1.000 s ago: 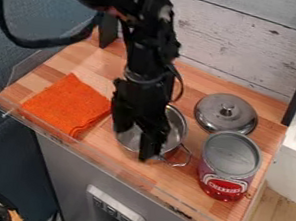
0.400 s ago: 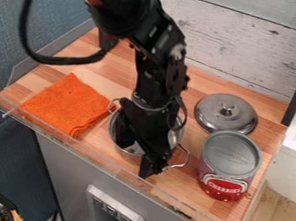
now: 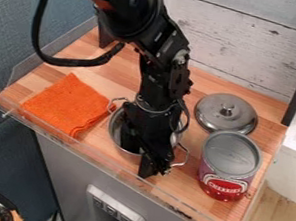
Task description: Put the silver pot to the upper left side of the table
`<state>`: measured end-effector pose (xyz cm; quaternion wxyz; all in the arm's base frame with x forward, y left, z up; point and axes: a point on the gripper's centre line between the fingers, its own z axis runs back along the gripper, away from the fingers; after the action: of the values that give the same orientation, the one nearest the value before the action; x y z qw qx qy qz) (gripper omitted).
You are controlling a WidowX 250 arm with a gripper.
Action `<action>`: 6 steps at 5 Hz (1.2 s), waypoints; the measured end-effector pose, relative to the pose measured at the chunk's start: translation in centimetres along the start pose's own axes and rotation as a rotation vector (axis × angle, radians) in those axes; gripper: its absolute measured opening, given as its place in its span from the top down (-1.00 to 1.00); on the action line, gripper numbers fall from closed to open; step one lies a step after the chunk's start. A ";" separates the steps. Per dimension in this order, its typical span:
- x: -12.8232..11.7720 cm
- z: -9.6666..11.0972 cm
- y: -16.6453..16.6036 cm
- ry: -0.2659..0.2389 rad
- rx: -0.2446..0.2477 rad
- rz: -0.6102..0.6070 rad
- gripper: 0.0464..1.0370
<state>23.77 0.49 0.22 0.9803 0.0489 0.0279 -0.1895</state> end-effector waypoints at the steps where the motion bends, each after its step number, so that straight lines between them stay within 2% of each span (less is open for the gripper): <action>1: 0.1 1.0 -0.2 -0.021 -0.015 -0.019 0.40; 2: 1.9 2.7 0.2 -0.075 -0.023 -0.032 0.80; 3: 4.2 4.9 1.6 -0.143 -0.033 -0.017 0.97; 4: 5.1 6.5 3.7 -0.176 -0.027 0.021 0.99; 6: 5.3 7.6 8.1 -0.184 -0.010 0.130 0.99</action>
<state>32.01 5.23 8.04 0.9891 0.0279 -0.0646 -0.1292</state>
